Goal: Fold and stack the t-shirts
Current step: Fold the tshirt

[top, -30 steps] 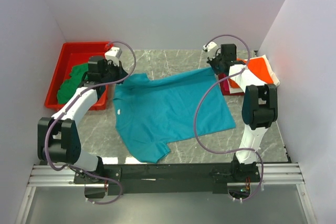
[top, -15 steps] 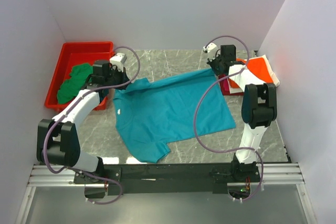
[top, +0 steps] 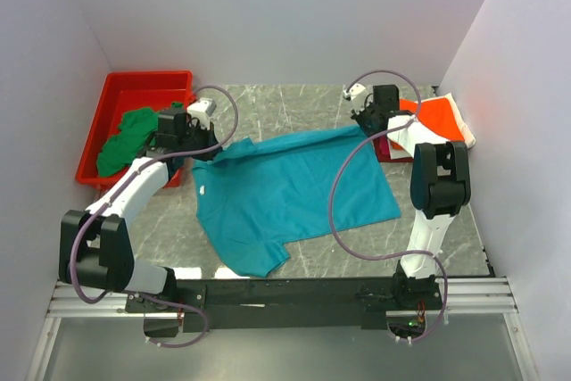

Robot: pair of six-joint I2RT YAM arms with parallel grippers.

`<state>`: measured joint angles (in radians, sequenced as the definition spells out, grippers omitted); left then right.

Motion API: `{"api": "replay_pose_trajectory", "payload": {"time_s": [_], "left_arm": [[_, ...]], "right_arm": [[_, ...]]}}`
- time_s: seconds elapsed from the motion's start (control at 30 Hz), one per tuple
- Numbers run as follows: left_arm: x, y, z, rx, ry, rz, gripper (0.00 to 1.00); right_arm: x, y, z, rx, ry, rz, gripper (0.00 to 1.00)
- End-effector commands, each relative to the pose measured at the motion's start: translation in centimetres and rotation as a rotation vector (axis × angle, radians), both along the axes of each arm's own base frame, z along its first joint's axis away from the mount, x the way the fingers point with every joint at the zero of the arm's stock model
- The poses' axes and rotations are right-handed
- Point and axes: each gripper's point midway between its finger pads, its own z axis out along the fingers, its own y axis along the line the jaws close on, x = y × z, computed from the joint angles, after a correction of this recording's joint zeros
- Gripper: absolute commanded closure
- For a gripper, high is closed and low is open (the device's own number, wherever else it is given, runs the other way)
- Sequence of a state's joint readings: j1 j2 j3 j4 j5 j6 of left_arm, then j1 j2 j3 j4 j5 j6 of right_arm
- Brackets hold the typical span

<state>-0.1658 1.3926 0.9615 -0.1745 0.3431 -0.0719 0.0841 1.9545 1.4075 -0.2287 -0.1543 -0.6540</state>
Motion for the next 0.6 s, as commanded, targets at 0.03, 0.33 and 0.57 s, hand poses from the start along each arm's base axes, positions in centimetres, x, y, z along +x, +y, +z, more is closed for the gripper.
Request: {"api": "replay_pose_trajectory", "payload": {"time_s": [0.03,0.33,0.57], "left_arm": [[-1.7,-0.9,0.7,-0.025,0.002,-0.052,1.0],[-9.0,-5.9,-1.7,-0.116,0.228,-0.308,0.52],[-4.3,-4.0,0.8,-0.03,0.093,-0.131,0.31]], "right_arm": [[-0.4,-1.1,1.9,-0.03,-0.048,0.0,1.0],[-3.6,-1.3,4.8,0.0,-0.079,0.029,0.47],[-7.2,2.3,7.2,0.171,-0.03,0.145,0.45]]}}
